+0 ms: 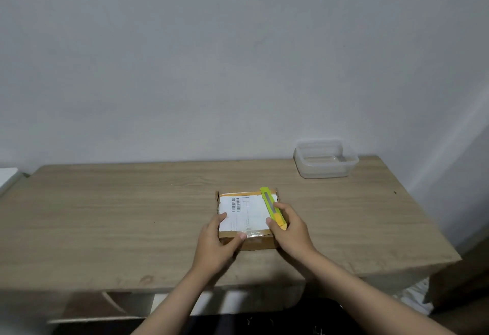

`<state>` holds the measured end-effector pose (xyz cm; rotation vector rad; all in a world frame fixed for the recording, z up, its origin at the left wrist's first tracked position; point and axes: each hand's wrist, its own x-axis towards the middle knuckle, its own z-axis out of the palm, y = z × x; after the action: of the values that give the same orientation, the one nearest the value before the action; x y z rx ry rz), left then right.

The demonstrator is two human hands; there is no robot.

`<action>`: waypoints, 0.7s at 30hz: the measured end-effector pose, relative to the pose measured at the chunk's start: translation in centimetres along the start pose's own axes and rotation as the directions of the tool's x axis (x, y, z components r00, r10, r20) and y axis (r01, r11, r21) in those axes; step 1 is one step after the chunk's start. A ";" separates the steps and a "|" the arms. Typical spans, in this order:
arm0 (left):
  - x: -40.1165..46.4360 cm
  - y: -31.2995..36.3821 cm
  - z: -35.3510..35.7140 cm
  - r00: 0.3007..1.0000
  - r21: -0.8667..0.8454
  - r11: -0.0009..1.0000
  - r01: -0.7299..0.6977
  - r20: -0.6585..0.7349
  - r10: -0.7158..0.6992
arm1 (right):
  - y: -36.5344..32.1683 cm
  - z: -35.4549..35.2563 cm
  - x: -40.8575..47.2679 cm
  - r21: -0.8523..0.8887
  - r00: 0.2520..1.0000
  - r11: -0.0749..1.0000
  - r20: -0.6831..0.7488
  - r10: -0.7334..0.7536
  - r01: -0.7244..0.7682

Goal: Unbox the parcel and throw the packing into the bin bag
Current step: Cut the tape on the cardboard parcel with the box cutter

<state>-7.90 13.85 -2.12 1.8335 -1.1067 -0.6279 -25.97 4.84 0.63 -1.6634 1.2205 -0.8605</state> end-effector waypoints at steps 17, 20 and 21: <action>-0.6 3.6 -1.0 0.984 0.246 0.969 0.029 0.165 -0.071 | -1.4 -5.3 -0.3 -0.346 0.948 0.938 0.287 0.138 -0.032; -0.7 3.5 -0.8 0.984 0.266 0.964 0.008 0.168 -0.054 | -1.8 -5.9 0.1 -0.357 0.924 0.934 0.346 0.161 -0.028; -0.8 3.3 -0.8 0.986 0.261 0.965 0.001 0.163 -0.045 | -1.8 -6.1 0.3 -0.356 0.915 0.934 0.365 0.170 -0.032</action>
<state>-9.08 14.15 1.10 2.0486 -1.3338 -0.6872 -30.68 3.30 4.58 -1.9125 1.2049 -0.2302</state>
